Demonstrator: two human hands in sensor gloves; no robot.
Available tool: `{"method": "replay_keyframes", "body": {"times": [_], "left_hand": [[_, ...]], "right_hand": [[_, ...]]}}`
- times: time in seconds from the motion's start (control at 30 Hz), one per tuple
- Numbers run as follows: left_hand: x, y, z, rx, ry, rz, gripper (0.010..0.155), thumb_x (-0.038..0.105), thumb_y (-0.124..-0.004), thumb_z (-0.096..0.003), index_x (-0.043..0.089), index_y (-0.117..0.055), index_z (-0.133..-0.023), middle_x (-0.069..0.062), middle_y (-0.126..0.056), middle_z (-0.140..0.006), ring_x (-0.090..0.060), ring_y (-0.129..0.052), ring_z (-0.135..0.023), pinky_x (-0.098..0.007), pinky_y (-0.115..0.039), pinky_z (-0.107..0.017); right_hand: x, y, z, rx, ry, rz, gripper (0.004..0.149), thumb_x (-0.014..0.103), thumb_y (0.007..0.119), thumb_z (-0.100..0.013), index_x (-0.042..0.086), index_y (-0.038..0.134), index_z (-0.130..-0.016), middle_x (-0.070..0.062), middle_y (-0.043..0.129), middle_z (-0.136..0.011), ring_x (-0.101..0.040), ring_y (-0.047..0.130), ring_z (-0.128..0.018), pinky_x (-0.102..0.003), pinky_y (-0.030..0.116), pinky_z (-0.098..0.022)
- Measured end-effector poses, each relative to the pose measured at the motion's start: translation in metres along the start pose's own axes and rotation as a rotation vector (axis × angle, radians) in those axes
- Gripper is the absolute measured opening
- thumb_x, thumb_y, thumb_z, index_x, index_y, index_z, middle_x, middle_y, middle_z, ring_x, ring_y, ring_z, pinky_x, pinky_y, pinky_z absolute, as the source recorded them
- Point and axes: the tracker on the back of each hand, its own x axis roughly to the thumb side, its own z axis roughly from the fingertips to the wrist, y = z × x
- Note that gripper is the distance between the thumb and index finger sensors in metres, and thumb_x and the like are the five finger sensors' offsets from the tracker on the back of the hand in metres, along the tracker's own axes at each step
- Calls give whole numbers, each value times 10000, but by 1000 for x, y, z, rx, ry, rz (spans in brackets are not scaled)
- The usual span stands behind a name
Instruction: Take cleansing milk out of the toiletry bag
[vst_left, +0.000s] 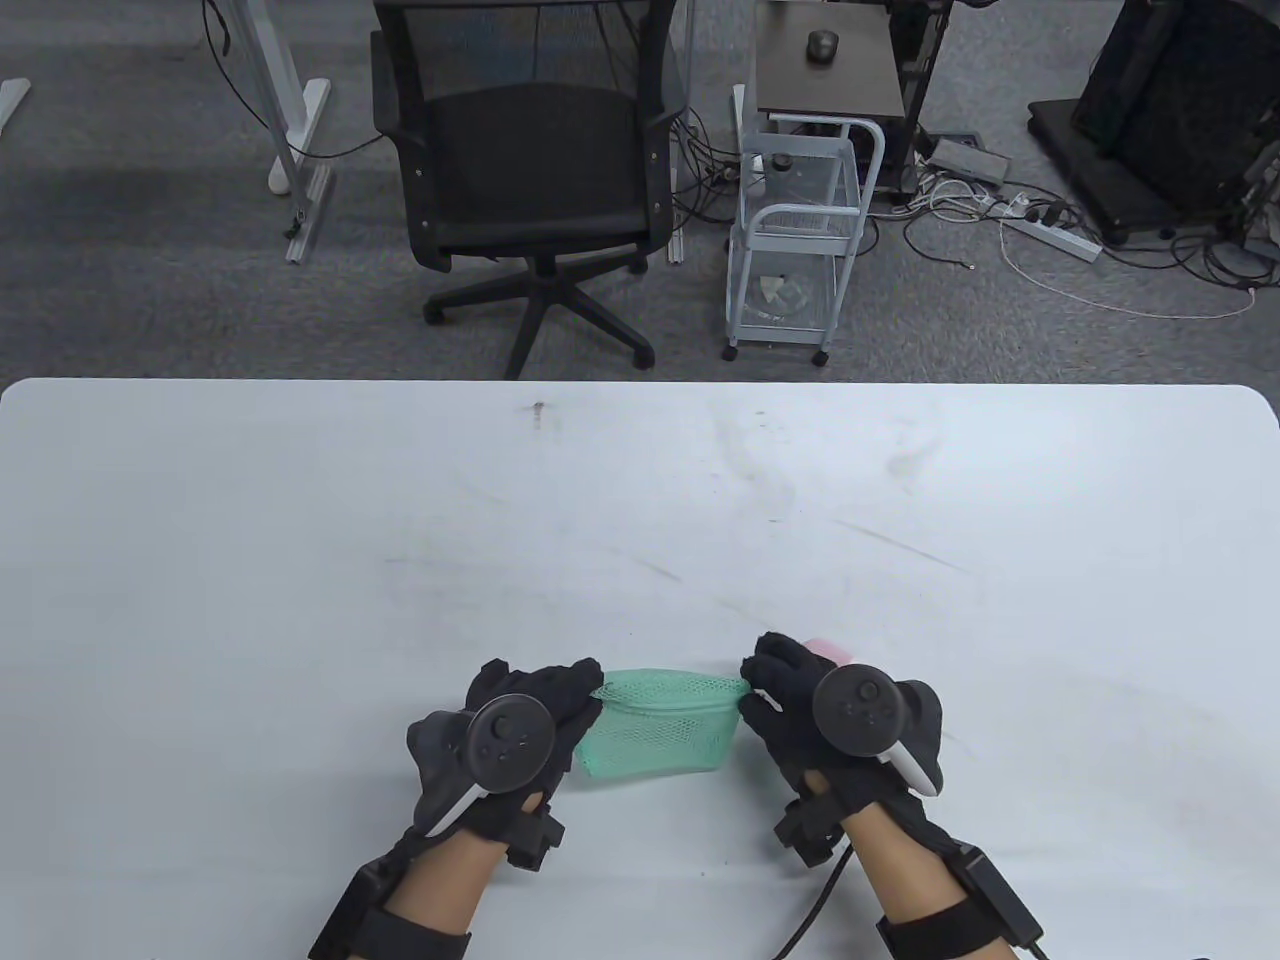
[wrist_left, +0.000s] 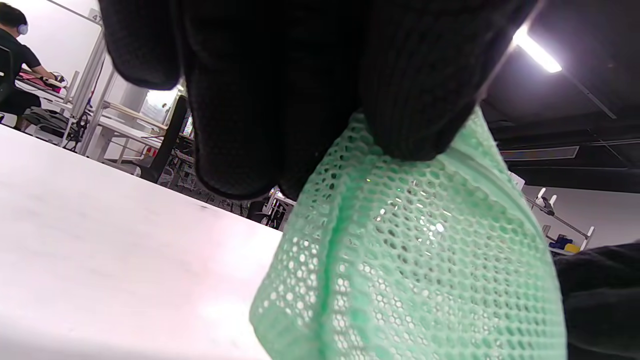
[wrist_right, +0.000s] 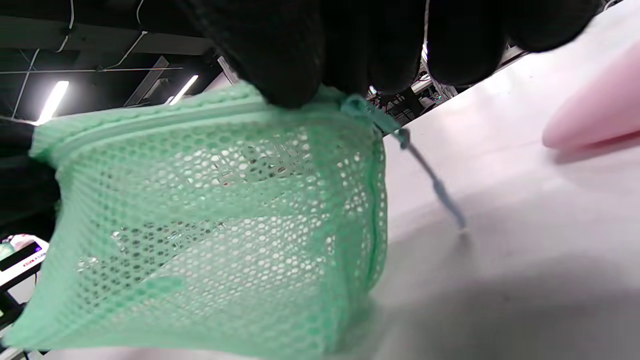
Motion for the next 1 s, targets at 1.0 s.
{"method": "replay_keyframes", "body": {"times": [1.0], "left_hand": [[-34, -48, -22, -238, 286, -28, 467, 405, -900, -486, 217, -913, -912, -93, -1064, -825, -370, -1074, -674, -622, -706, -670]], "right_hand": [[5, 7, -5, -94, 44, 128, 508, 267, 891, -531, -33, 820, -934, -348, 699, -1071, -690, 711, -850, -741, 614, -592]]}}
